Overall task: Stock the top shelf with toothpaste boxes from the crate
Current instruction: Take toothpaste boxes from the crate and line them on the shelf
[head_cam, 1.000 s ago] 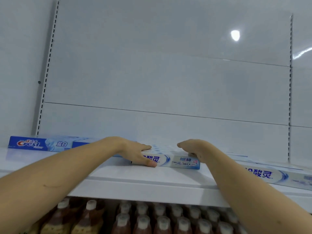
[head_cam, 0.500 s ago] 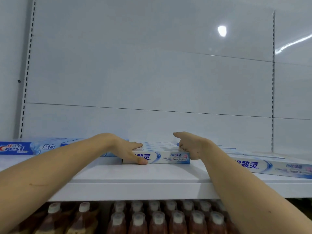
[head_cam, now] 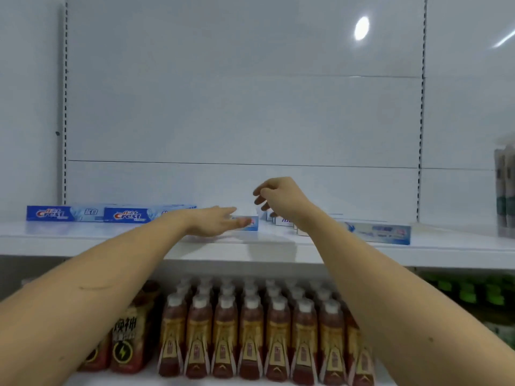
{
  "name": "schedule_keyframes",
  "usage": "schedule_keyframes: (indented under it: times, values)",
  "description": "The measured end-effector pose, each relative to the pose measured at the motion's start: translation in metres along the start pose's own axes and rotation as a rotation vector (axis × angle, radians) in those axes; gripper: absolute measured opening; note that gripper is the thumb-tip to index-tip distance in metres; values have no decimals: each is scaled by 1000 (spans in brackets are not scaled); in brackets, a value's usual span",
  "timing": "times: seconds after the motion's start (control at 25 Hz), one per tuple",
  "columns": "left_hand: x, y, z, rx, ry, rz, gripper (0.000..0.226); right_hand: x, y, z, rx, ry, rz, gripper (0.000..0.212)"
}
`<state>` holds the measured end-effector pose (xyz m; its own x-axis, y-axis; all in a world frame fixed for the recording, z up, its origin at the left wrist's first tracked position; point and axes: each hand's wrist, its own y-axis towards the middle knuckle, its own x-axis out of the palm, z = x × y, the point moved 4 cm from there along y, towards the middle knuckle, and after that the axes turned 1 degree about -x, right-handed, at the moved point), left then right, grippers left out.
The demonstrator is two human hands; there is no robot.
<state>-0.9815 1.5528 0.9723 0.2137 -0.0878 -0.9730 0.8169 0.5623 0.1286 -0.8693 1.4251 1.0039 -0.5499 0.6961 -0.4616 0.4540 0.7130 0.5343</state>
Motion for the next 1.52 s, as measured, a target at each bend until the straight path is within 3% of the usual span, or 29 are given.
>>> schedule_keyframes:
  times: [0.12, 0.36, 0.56, 0.76, 0.96, 1.12, 1.28, 1.4, 1.52]
  values:
    - [8, -11, 39, 74, -8, 32, 82, -32, -24, 8, -7, -62, 17, 32]
    - [12, -22, 79, 218, -90, 87, 46, -82, -50, 28, 13, -242, 237, 27]
    - [9, -4, 94, 297, -106, 151, 35, -120, -75, 54, 133, -590, 328, 25]
    - [21, 18, 118, 324, -169, 144, 52, -156, -103, 87, 371, -658, 265, 66]
    - [40, 53, 142, 292, -129, 45, 73, -179, -79, 126, 519, -515, -108, 97]
    - [46, 86, 152, 192, -44, 11, 92, -191, -37, 151, 536, -418, -255, 96]
    - [48, 124, 135, 53, 116, -16, 91, -179, 14, 187, 434, -497, -310, 88]
    - [47, 132, 127, 33, 125, -41, 89, -170, 32, 194, 426, -461, -363, 86]
    - [31, 119, 115, -21, 6, -51, 114, -170, 29, 191, 468, -249, -405, 66]
